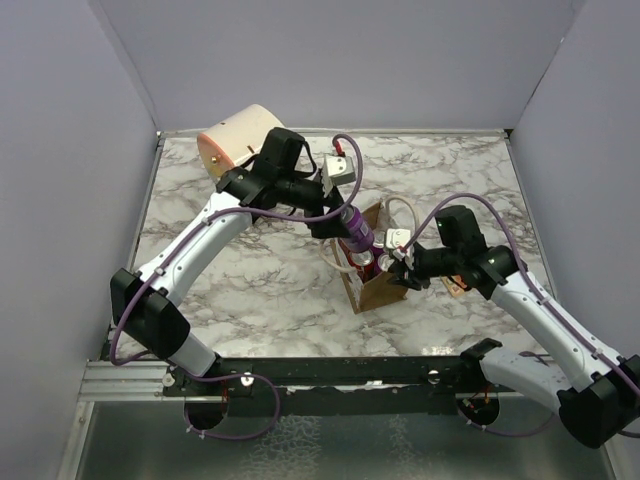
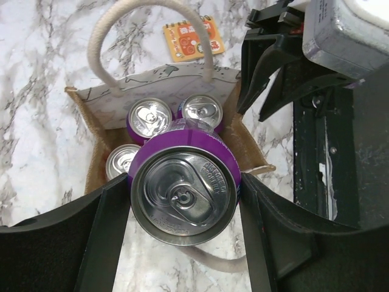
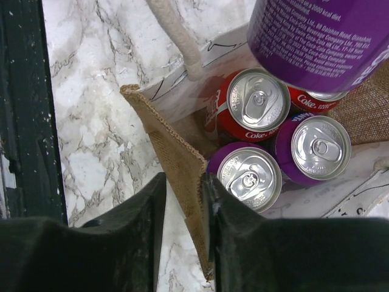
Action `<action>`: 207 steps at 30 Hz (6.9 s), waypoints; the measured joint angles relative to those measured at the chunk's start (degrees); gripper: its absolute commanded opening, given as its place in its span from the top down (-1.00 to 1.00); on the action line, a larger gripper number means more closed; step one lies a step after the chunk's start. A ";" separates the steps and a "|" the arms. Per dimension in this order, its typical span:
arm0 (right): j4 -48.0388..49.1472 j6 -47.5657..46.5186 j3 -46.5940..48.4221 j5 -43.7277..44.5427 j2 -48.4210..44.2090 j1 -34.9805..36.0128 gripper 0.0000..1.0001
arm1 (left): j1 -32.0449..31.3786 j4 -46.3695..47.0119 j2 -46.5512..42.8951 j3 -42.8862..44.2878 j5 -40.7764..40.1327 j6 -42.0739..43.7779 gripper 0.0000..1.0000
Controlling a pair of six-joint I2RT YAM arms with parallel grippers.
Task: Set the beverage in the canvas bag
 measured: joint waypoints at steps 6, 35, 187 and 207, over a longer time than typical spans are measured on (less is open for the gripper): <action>0.13 -0.17 -1.27 -0.15 -0.76 0.00 0.84 | -1.33 0.57 -0.24 -1.95 2.05 0.22 1.00; -3.41 -1.73 -1.27 -1.57 -2.56 0.00 0.98 | -9.38 1.68 6.08 -1.97 4.98 3.98 1.00; -1.88 1.27 -4.17 -3.96 -5.77 0.42 0.98 | -12.96 -13.38 21.07 1.22 16.48 46.86 -0.62; -0.94 1.22 -5.35 -3.87 -7.28 0.04 0.89 | -12.46 -14.08 14.95 0.98 13.42 45.92 -0.67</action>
